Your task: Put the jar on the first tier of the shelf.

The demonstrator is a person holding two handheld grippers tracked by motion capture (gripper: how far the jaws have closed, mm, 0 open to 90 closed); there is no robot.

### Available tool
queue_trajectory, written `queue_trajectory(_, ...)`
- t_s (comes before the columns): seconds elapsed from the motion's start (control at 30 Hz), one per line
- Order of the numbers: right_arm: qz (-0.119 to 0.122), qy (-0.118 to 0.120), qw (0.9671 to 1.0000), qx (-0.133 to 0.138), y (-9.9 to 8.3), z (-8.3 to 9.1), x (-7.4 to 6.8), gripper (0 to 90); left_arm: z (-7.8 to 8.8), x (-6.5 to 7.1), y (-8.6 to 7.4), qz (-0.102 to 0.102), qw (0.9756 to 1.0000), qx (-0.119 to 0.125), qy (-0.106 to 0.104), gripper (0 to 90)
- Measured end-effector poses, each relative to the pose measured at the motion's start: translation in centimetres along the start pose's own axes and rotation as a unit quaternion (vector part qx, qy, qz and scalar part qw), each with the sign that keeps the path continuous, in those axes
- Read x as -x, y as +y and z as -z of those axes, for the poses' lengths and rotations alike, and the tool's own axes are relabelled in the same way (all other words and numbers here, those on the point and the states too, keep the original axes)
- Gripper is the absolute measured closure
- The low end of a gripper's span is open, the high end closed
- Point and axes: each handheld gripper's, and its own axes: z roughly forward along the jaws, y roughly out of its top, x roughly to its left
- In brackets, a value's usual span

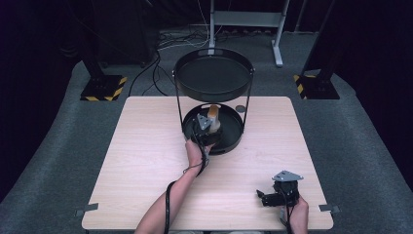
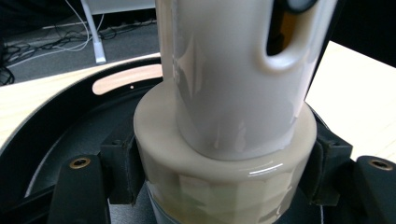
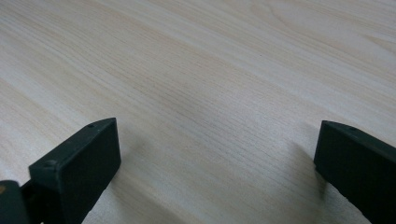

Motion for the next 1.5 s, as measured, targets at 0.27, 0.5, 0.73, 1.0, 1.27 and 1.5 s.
queue_trajectory(0.27, 0.000, -0.001, 1.0000, 0.000, 0.0, 0.0, 0.0, 0.1, -0.4, 0.1, -0.4, -0.002, 1.0000, -0.004, 0.002, 29.0)
queue_trajectory(0.5, 0.001, -0.001, 1.0000, 0.000, 0.0, 0.0, 0.0, 0.1, -0.5, 0.5, -0.9, -0.029, 0.9995, 0.008, 0.004, 29.0)
queue_trajectory(0.73, 0.001, -0.002, 1.0000, 0.000, 0.0, 0.0, 0.0, 0.1, -0.6, 0.4, -1.1, -0.029, 0.9995, 0.015, 0.000, 28.9)
queue_trajectory(1.0, 0.001, -0.002, 1.0000, 0.000, 0.0, 0.0, 0.0, 0.1, -0.6, 0.4, -1.1, -0.030, 0.9995, 0.012, 0.000, 28.8)
queue_trajectory(1.27, 0.001, -0.002, 1.0000, 0.000, 0.0, 0.0, 0.0, 0.1, -0.6, 0.4, -1.1, -0.034, 0.9994, 0.011, 0.002, 28.7)
queue_trajectory(1.5, 0.001, -0.002, 1.0000, 0.000, 0.0, 0.0, 0.0, 0.1, -0.5, 0.4, -1.0, -0.035, 0.9993, 0.008, 0.001, 28.6)
